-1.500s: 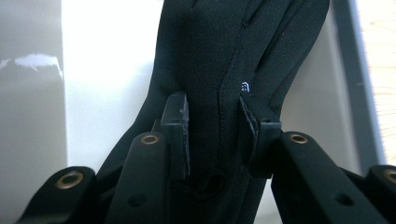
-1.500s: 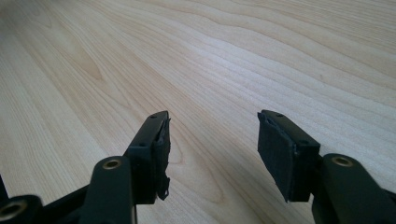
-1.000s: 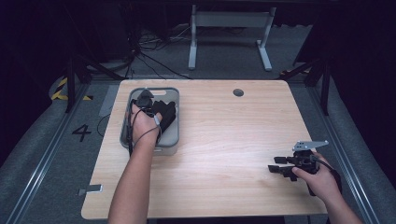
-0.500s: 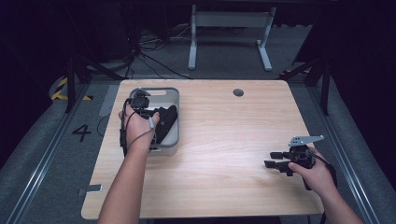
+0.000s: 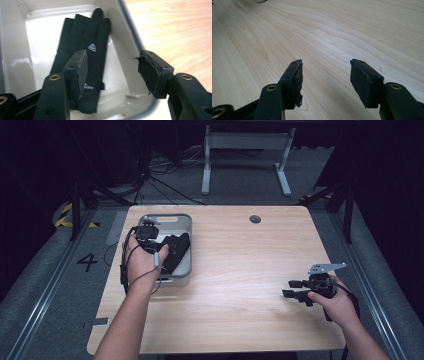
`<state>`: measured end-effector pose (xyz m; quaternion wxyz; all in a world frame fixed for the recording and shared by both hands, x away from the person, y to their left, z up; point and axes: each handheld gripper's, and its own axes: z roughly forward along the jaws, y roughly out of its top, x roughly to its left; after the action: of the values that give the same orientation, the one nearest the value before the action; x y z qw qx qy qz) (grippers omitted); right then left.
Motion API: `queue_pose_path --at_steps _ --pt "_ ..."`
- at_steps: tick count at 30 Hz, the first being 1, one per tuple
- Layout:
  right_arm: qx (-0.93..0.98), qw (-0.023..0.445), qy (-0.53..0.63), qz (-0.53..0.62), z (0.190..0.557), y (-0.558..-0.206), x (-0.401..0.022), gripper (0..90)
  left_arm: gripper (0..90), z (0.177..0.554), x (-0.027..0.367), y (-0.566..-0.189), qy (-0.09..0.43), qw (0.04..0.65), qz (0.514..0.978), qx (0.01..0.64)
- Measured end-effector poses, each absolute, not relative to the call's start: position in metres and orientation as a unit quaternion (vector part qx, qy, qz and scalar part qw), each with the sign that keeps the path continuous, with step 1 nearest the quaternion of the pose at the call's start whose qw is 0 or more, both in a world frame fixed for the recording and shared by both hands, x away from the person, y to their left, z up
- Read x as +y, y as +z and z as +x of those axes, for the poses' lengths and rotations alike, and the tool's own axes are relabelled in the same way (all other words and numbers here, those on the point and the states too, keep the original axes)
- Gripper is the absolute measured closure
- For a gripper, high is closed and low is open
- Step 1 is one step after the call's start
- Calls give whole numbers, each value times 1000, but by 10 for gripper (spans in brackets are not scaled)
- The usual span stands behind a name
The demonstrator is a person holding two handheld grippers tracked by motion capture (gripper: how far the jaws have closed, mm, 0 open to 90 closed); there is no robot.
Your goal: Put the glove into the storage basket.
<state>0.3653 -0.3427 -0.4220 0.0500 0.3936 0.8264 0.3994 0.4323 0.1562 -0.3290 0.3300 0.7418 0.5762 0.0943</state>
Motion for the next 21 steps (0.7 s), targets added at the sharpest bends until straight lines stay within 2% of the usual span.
queue_pose_path --at_steps 9,21 --pt "823 53 401 399 358 -421 -348 443 419 393 140 -318 75 358 776 514" --pt "820 57 401 405 353 -420 -354 443 418 352 121 -323 50 368 825 427"
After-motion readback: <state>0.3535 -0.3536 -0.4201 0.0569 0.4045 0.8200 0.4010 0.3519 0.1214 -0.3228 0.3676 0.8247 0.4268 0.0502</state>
